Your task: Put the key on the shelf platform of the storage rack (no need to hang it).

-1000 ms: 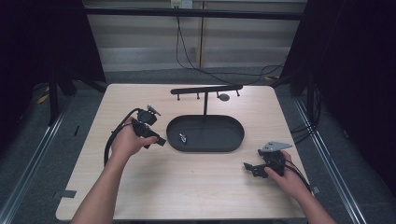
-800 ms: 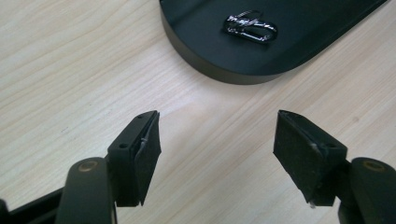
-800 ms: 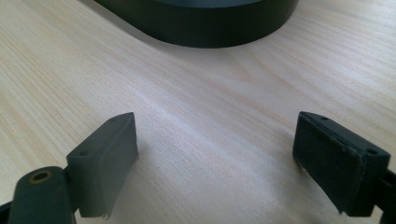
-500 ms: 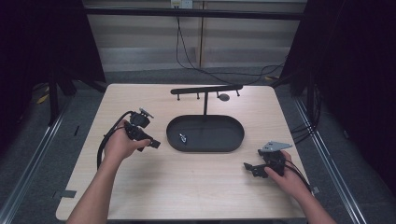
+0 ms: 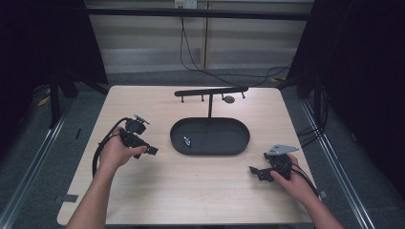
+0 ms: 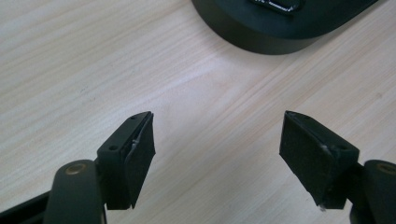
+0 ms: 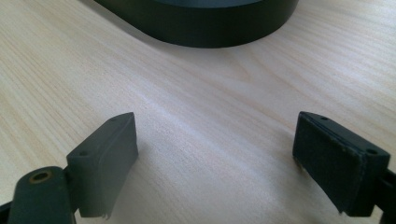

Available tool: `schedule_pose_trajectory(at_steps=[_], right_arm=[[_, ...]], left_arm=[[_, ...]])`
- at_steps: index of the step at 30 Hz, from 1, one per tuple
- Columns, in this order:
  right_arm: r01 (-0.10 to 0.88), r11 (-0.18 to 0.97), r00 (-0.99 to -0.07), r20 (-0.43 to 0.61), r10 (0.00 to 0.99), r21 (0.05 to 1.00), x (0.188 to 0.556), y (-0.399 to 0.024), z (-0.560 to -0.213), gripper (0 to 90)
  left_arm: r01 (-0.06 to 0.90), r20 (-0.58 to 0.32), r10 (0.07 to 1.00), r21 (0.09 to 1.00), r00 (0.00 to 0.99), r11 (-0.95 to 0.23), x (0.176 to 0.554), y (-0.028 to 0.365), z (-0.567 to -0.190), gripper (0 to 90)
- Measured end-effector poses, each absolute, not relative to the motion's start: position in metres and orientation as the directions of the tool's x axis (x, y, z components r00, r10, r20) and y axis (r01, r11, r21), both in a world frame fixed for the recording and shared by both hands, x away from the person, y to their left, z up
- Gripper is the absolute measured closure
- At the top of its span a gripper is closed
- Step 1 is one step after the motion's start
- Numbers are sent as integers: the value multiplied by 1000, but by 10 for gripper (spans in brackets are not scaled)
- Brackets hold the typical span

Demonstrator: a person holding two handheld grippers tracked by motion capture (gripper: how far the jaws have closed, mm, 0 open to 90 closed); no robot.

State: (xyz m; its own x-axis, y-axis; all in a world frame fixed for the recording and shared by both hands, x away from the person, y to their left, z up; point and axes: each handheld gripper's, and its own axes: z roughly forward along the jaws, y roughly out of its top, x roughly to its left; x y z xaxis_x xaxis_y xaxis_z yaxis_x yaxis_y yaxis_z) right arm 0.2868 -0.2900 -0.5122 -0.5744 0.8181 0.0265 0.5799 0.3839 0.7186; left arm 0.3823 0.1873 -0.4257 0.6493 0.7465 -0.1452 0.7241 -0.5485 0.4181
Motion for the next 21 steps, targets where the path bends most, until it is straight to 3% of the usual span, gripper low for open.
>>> schedule_pose_trajectory(at_steps=[21], right_arm=[[581,383,-574,27,818,718,287,-290,-512,134]], left_arm=[[736,-148,757,408,637,-540,370,208,-444,257]])
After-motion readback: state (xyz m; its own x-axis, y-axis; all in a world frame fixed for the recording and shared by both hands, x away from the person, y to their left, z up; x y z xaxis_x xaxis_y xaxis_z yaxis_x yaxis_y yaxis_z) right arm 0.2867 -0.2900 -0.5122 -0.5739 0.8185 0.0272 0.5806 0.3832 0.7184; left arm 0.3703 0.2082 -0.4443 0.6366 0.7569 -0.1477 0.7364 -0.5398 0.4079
